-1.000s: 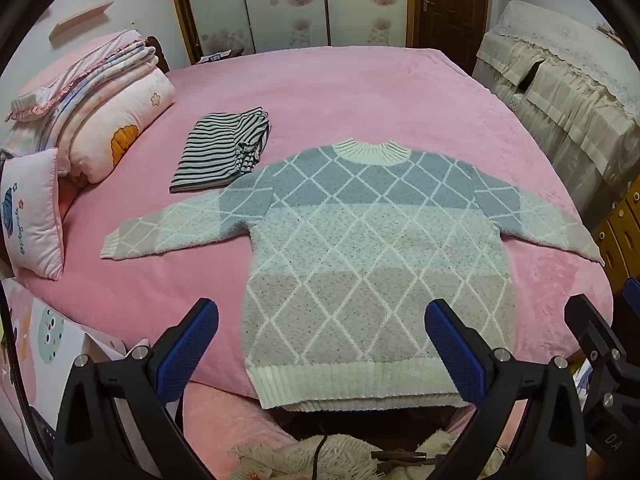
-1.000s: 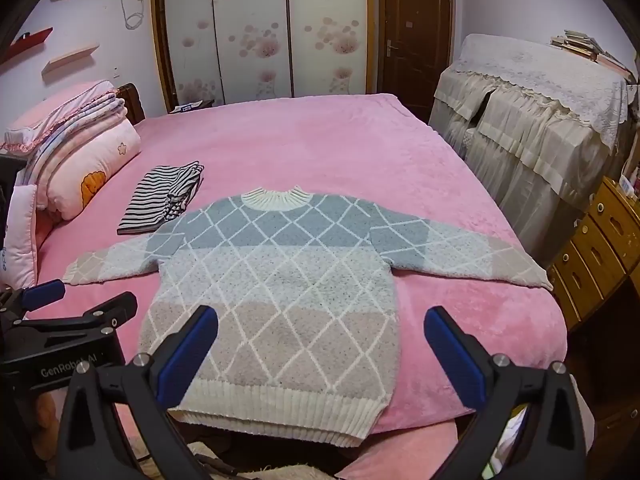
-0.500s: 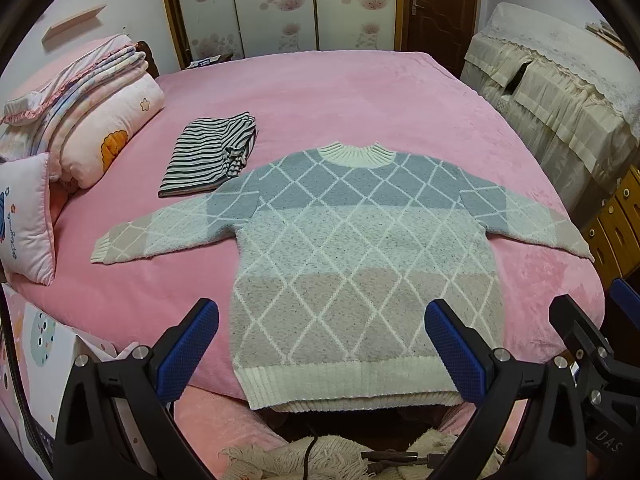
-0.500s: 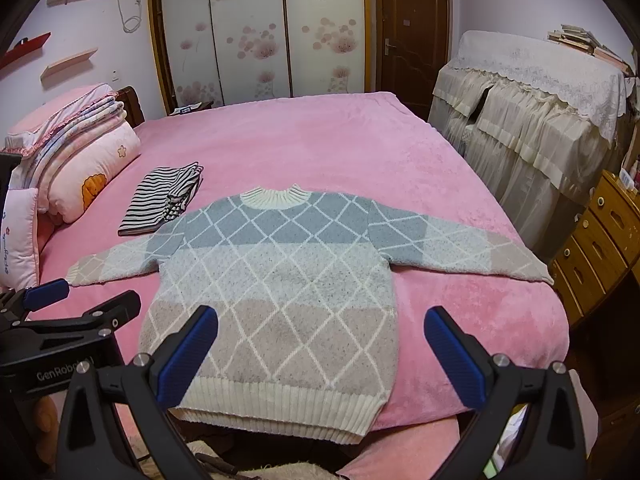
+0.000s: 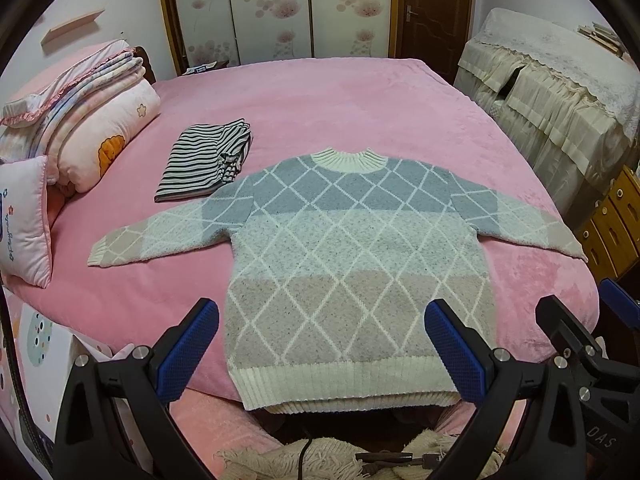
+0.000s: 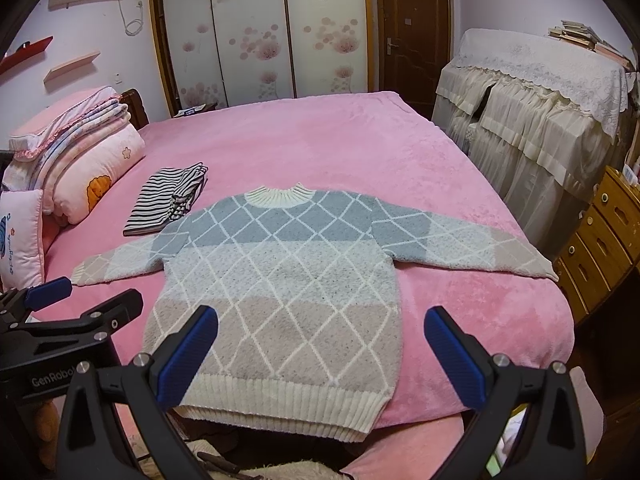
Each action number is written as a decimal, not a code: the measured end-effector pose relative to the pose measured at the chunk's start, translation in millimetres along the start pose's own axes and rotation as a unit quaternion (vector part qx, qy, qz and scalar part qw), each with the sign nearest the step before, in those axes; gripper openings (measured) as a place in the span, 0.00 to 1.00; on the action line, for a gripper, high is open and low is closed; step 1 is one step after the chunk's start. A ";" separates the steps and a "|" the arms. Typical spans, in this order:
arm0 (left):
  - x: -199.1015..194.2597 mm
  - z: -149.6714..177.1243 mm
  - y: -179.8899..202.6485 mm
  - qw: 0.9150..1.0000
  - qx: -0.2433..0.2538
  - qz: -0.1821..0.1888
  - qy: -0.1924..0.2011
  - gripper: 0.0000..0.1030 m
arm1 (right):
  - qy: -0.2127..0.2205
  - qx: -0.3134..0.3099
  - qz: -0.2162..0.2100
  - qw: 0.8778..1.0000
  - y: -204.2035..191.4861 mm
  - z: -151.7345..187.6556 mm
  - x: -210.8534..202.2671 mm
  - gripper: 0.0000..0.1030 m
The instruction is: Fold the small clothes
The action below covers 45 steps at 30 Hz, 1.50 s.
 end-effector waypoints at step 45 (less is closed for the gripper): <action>12.9 14.3 0.6 1.000 0.002 0.004 -0.018 0.99 | -0.003 0.004 -0.006 1.000 -4.4 5.8 4.1 1.00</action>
Point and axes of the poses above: each gripper's, at about its wrist camera, not at the fingertips, and x roughly the way its jaws point, y to its right, z to its underside, the point moved 6 cm from there along x, roughly the way its jaws point, and after that the axes turned 14 degrees about -x, right-handed, at the moved point
